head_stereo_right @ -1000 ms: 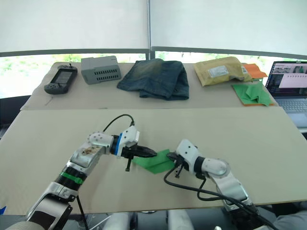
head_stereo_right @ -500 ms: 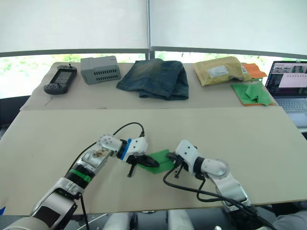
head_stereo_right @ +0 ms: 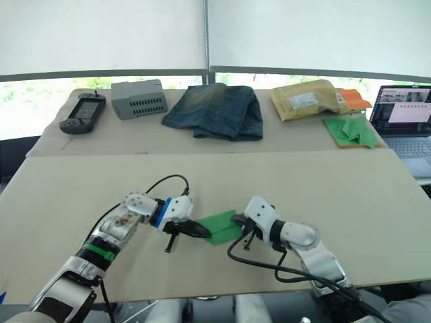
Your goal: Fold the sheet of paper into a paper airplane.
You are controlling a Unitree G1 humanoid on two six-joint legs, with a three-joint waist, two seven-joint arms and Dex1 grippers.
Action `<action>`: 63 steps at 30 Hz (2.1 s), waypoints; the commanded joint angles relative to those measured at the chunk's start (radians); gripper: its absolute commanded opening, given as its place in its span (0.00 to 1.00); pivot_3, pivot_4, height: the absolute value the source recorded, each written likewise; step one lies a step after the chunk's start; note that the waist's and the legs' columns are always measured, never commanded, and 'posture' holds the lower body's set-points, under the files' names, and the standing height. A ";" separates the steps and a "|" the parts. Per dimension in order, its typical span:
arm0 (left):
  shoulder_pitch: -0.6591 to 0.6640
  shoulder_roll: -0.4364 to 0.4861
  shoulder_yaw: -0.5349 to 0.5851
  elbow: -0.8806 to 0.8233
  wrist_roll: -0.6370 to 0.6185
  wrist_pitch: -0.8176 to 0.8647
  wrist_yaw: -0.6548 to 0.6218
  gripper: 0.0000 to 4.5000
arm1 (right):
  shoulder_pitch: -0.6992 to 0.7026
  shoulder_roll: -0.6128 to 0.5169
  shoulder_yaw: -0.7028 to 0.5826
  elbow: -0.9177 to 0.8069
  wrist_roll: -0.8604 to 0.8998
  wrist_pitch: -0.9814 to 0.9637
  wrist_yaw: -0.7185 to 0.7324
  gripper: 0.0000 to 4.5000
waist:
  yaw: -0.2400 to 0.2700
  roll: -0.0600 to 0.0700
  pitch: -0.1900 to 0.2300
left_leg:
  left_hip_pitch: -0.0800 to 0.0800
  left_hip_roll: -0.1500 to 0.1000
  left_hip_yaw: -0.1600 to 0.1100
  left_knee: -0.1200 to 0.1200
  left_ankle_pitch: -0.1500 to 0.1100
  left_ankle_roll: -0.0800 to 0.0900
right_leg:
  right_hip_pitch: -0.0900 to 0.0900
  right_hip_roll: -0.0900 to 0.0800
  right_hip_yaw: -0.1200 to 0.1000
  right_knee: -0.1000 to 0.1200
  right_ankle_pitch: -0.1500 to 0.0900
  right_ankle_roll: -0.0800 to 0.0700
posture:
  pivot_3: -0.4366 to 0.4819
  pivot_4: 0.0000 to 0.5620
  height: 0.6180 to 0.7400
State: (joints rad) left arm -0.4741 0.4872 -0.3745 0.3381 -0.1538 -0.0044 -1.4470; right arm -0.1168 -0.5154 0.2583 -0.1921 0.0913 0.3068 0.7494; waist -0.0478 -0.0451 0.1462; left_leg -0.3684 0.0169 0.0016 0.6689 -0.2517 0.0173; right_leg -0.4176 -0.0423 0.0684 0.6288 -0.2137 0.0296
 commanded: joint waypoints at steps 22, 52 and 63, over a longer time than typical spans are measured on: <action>0.109 0.182 0.185 -0.325 -0.269 0.456 -0.019 0.00 | -0.083 -0.062 -0.153 -0.220 0.252 0.334 0.091 0.00 | 0.004 0.007 0.010 | -0.012 -0.001 -0.001 -0.001 0.000 0.000 | -0.011 -0.001 0.000 -0.001 0.000 0.000 | 0.48 0.27 0.91; 0.253 0.223 0.302 -0.487 -0.317 0.513 0.212 0.00 | -0.370 -0.121 -0.186 0.191 0.549 0.746 0.269 0.66 | 0.005 0.006 0.012 | -0.022 -0.002 0.000 0.001 0.000 0.000 | -0.019 -0.002 0.000 -0.001 0.001 0.000 | 0.48 0.27 0.91; 0.336 0.249 0.348 -0.540 -0.320 0.503 0.270 0.00 | -0.427 -0.071 -0.121 0.278 0.544 0.712 0.362 0.66 | 0.005 0.007 0.012 | -0.021 -0.001 -0.001 0.002 0.000 0.000 | -0.019 -0.002 0.000 0.000 0.002 0.000 | 0.48 0.27 0.91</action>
State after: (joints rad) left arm -0.1388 0.7266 -0.0464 -0.1625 -0.4613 0.5050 -1.1837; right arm -0.5275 -0.5919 0.1400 0.0847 0.6309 1.0360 1.0897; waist -0.0425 -0.0386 0.1583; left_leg -0.3896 0.0157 0.0011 0.6719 -0.2516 0.0172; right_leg -0.4368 -0.0445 0.0682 0.6293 -0.2118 0.0290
